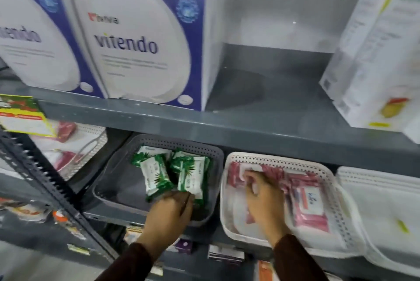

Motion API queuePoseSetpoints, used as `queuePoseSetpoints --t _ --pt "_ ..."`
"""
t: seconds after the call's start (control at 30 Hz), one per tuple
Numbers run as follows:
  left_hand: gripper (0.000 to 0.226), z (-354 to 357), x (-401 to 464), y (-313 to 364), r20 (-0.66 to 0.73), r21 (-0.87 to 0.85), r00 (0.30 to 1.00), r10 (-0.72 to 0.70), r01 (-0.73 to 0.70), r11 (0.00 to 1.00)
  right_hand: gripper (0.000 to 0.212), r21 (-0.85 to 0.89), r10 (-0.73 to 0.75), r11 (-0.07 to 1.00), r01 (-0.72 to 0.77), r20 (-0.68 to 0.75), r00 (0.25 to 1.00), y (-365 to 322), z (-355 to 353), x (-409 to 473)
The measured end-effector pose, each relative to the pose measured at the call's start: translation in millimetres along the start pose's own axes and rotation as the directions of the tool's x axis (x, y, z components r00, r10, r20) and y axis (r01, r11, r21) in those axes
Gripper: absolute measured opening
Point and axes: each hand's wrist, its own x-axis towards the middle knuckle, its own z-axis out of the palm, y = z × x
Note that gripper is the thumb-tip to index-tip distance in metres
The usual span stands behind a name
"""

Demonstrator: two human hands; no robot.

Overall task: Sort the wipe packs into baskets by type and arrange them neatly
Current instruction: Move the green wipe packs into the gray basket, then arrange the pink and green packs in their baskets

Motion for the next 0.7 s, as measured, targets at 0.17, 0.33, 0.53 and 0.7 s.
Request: queuePoseSetpoints --t 0.17,0.33,0.53,0.7 --pt "0.028 67 37 86 0.096 -0.191 0.994 -0.047 0.065 0.980 0.027 -0.066 0.299 0.951 -0.301 -0.031 0.954 106 -77 3" --pt "0.106 130 67 147 0.253 -0.032 0.899 -0.358 0.378 0.925 0.067 -0.118 0.420 0.905 -0.408 0.097 0.902 123 -87 5" --pt "0.080 132 69 160 0.294 0.167 0.941 -0.165 0.120 0.979 0.074 -0.250 0.377 0.915 -0.316 0.255 0.891 133 -96 11" --pt "0.048 121 67 129 0.416 0.205 0.897 0.151 -0.254 0.945 0.082 -0.318 0.277 0.941 -0.114 0.534 0.799 136 -115 11"
